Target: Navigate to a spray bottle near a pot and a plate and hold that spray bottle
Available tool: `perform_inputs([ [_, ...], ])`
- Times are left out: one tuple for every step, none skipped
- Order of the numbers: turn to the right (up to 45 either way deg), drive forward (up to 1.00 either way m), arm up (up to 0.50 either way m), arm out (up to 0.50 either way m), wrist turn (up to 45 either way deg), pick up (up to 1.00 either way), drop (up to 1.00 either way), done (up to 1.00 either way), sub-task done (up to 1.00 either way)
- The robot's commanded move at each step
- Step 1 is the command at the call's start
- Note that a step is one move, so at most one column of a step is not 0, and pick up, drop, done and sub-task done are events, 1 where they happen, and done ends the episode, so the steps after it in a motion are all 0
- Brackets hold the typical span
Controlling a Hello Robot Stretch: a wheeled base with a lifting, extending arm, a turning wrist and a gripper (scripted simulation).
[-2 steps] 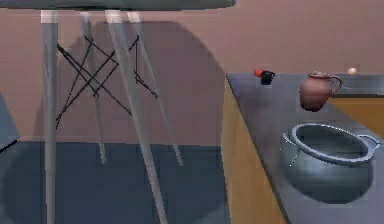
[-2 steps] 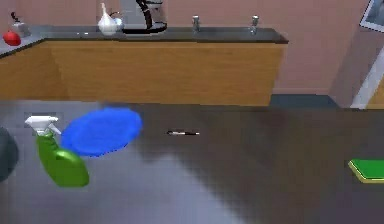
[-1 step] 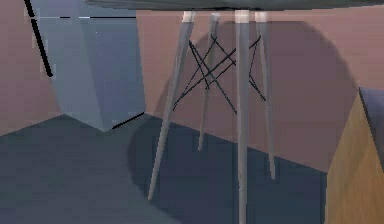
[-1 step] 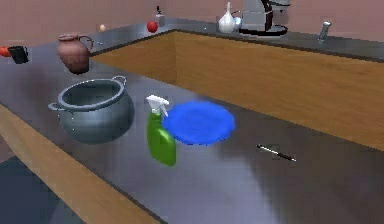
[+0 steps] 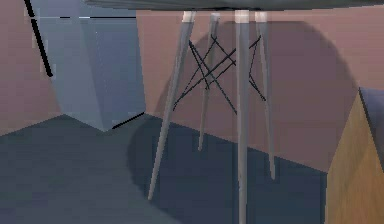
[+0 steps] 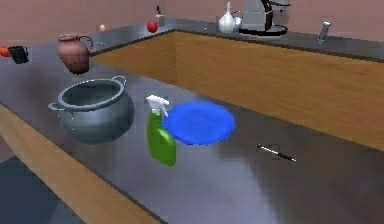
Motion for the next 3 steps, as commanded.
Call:
perform_inputs([
  [0.0,0.00,0.38,0.00,0.0,0.00,0.00,0.00,0.00],
  [0.0,0.00,0.00,0.12,0.0,0.00,0.00,0.00,0.00],
  [0.0,0.00,0.00,0.02,0.0,0.00,0.00,0.00,0.00],
])
